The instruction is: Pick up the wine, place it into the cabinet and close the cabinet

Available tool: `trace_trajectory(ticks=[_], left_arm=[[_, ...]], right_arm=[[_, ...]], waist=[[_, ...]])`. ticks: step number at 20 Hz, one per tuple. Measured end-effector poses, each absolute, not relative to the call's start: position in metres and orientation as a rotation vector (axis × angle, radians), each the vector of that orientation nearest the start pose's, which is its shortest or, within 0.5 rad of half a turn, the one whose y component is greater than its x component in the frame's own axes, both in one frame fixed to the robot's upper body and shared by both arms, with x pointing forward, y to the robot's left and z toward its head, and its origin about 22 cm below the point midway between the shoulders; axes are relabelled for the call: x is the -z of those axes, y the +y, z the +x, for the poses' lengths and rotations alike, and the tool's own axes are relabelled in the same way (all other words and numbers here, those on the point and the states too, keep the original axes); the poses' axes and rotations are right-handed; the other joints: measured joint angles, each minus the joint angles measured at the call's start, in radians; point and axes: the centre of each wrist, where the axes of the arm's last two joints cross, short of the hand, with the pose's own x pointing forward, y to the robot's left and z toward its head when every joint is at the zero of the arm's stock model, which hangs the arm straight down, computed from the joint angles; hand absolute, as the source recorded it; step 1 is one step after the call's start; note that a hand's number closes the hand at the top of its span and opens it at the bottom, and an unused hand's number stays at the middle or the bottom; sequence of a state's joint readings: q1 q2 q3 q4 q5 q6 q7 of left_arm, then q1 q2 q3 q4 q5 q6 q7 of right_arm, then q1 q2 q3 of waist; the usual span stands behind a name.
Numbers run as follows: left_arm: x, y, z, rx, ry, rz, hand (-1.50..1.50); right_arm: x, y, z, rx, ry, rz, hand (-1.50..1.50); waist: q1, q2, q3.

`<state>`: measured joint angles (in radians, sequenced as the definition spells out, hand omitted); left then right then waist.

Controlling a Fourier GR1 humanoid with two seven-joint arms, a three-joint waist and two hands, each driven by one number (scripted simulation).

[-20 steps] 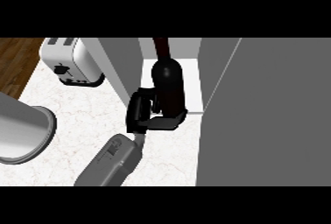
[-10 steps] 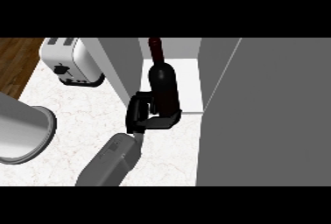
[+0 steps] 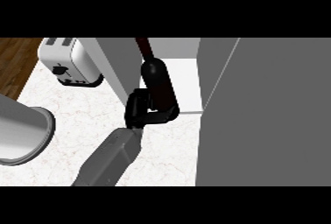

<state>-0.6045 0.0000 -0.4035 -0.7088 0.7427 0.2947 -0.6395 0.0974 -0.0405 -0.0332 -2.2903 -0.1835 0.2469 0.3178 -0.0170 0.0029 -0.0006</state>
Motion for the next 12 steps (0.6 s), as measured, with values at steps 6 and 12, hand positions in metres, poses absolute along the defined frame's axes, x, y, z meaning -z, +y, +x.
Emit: trace_trajectory(ticks=[6,12], left_arm=[[0.05,0.101,0.349,-0.218,-1.685,-0.264,1.5],[0.039,0.096,0.363,-0.228,-1.672,-0.271,1.5]], right_arm=[[-0.142,-0.246,0.175,-0.204,-1.889,0.2,-1.5],[-0.143,-0.24,0.176,-0.201,-1.886,0.213,-1.5]], waist=[[-0.006,0.002,0.0],[-0.014,0.003,0.0]])
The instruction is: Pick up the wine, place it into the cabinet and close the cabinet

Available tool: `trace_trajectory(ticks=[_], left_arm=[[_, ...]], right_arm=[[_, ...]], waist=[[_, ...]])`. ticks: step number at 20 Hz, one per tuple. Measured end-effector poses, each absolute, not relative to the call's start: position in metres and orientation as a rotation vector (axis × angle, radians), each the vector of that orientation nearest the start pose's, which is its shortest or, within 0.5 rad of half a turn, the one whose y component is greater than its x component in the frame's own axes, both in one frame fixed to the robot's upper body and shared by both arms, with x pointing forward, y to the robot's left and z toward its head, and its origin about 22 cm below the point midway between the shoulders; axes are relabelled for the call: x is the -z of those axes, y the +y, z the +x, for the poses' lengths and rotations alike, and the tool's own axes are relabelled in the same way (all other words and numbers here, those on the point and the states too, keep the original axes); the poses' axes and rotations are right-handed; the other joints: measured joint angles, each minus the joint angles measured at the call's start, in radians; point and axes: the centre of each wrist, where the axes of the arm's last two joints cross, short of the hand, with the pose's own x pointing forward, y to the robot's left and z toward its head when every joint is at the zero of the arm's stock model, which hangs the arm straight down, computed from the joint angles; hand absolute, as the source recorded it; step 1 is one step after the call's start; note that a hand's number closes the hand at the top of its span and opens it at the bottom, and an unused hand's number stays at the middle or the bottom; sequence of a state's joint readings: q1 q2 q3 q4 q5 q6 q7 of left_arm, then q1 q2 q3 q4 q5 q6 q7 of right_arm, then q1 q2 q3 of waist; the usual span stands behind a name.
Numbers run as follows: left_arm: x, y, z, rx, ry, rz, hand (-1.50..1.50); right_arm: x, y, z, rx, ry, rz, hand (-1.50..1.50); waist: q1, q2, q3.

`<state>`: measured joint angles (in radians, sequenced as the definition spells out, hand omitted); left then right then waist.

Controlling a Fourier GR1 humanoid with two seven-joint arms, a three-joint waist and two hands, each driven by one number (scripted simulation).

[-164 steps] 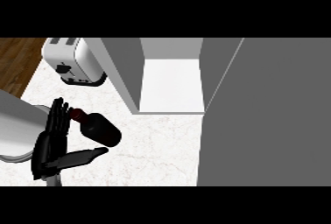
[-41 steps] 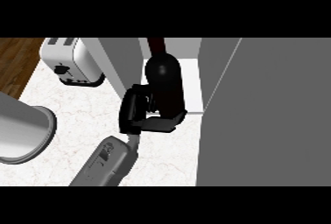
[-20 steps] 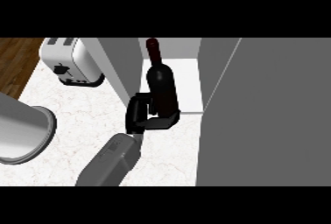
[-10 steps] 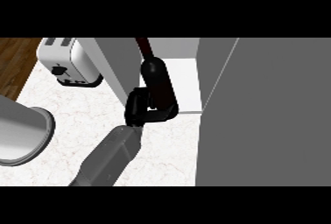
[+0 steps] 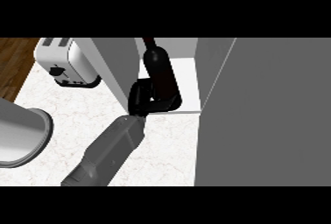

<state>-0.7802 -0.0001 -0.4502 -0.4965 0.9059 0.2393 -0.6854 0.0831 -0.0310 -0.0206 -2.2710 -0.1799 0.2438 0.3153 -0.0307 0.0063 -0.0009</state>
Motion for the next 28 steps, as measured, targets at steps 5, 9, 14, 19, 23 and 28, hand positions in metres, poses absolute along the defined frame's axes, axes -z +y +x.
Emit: trace_trajectory(ticks=[5,9,14,19,23,28], left_arm=[[0.037,0.098,0.371,-0.232,-1.658,-0.281,1.5],[0.028,0.099,0.383,-0.233,-1.648,-0.266,1.5],[0.024,0.1,0.389,-0.232,-1.632,-0.227,1.5],[0.026,0.105,0.391,-0.229,-1.615,-0.187,1.5],[0.029,0.111,0.393,-0.249,-1.623,-0.173,1.5],[0.03,0.113,0.393,-0.298,-1.646,-0.149,1.5]], right_arm=[[-0.143,-0.241,0.176,-0.208,-1.883,0.221,-1.5],[-0.14,-0.243,0.177,-0.211,-1.891,0.225,-1.5],[-0.144,-0.244,0.171,-0.222,-1.897,0.227,-1.5],[-0.146,-0.245,0.174,-0.235,-1.893,0.231,-1.5],[-0.145,-0.243,0.175,-0.226,-1.892,0.237,-1.5],[-0.151,-0.238,0.178,-0.224,-1.898,0.244,-1.5]], waist=[[-0.001,0.003,0.0],[-0.004,0.006,-0.001],[-0.009,0.007,-0.001],[-0.017,0.008,0.0],[-0.021,0.01,0.0],[-0.023,0.012,-0.002]])
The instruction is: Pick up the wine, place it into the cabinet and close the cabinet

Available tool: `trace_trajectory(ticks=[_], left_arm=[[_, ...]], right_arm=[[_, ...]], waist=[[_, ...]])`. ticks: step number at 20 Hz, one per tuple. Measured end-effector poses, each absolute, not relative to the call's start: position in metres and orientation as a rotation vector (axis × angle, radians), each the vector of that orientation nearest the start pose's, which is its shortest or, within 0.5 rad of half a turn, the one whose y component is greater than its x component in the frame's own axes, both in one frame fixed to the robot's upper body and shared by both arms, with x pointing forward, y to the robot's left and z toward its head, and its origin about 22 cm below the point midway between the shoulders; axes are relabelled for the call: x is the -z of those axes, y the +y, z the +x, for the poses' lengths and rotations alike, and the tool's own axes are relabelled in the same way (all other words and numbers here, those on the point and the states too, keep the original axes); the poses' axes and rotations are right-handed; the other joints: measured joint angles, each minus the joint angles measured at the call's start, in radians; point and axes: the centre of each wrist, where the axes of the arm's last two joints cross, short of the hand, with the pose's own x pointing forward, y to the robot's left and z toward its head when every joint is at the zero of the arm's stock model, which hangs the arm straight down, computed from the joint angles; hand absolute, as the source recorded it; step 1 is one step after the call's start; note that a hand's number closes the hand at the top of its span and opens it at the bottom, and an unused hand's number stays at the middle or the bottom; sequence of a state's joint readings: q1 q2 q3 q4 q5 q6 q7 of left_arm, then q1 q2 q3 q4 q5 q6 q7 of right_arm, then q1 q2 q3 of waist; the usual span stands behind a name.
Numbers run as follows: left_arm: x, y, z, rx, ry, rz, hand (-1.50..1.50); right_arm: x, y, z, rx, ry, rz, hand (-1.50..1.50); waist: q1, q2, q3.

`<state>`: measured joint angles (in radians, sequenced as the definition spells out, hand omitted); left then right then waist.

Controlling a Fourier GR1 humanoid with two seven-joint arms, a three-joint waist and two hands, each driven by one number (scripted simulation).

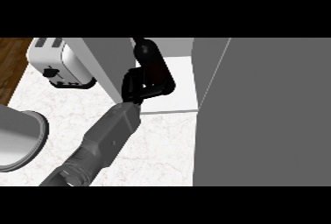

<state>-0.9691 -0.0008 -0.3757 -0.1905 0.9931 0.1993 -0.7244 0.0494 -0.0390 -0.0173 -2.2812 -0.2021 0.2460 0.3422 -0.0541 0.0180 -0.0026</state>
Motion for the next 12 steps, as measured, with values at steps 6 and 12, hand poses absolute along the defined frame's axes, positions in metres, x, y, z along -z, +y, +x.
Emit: trace_trajectory(ticks=[6,12], left_arm=[[0.0281,0.1128,0.3952,-0.3,-1.726,-0.15,-1.5],[0.0269,0.1099,0.3944,-0.277,-1.785,-0.207,-1.5]], right_arm=[[-0.1472,-0.2393,0.1815,-0.237,-1.902,0.222,-1.5],[-0.1465,-0.2379,0.177,-0.234,-1.904,0.213,-1.5]], waist=[[0.001,0.005,-0.004],[0.01,0.007,-0.009]])
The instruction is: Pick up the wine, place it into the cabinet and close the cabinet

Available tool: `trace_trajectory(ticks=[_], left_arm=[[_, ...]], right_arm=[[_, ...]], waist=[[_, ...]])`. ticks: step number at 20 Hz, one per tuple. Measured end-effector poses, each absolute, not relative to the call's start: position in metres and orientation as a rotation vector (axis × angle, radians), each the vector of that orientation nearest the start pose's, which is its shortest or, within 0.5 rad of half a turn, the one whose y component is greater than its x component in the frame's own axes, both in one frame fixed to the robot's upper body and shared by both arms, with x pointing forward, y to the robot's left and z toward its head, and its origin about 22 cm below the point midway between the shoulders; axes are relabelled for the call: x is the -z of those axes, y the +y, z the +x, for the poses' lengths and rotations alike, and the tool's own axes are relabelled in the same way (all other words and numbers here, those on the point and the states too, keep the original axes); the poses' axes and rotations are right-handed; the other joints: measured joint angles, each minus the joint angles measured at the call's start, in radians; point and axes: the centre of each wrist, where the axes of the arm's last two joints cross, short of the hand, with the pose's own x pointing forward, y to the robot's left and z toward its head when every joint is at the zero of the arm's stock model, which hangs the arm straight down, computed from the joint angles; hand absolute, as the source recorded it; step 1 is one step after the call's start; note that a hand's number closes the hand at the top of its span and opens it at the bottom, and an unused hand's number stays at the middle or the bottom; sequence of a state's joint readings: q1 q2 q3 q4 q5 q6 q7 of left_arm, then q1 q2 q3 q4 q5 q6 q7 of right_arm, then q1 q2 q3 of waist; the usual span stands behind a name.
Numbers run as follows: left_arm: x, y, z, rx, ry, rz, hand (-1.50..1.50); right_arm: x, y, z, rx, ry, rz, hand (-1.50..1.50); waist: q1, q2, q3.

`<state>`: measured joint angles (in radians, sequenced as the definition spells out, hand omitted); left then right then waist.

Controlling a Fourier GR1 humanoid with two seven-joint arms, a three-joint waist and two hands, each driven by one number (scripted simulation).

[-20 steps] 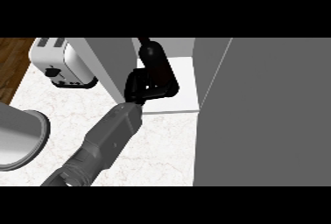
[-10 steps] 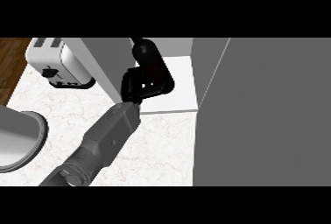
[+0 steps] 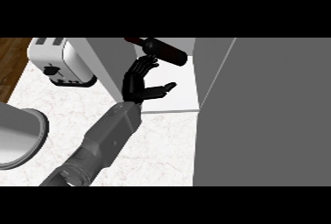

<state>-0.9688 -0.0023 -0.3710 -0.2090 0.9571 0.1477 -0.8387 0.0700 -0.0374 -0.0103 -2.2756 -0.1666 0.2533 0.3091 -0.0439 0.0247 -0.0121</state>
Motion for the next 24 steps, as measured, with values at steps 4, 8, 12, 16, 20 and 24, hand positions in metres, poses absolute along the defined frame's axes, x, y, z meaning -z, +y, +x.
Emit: trace_trajectory(ticks=[4,8,12,16,20,24], left_arm=[[0.027,0.106,0.392,-0.243,-1.816,-0.232,-1.5],[0.026,0.101,0.388,-0.219,-1.82,-0.25,-1.5],[0.027,0.095,0.378,-0.188,-1.827,-0.286,-1.5],[0.024,0.094,0.363,-0.144,-1.823,-0.334,-1.5],[0.01,0.102,0.345,-0.082,-1.82,-0.387,-1.5],[-0.004,0.116,0.312,-0.061,-1.83,-0.415,-1.5]], right_arm=[[-0.151,-0.238,0.178,-0.235,-1.903,0.195,-1.5],[-0.147,-0.236,0.175,-0.225,-1.897,0.189,-1.5],[-0.147,-0.236,0.171,-0.217,-1.891,0.179,-1.5],[-0.152,-0.239,0.172,-0.216,-1.892,0.164,-1.5],[-0.151,-0.239,0.172,-0.21,-1.892,0.163,-1.5],[-0.153,-0.238,0.171,-0.214,-1.893,0.169,-1.5]], waist=[[0.01,-0.003,-0.001],[0.024,-0.009,0.0],[0.044,-0.021,0.005],[0.061,-0.03,0.008],[0.075,-0.037,0.011],[0.075,-0.037,0.012]])
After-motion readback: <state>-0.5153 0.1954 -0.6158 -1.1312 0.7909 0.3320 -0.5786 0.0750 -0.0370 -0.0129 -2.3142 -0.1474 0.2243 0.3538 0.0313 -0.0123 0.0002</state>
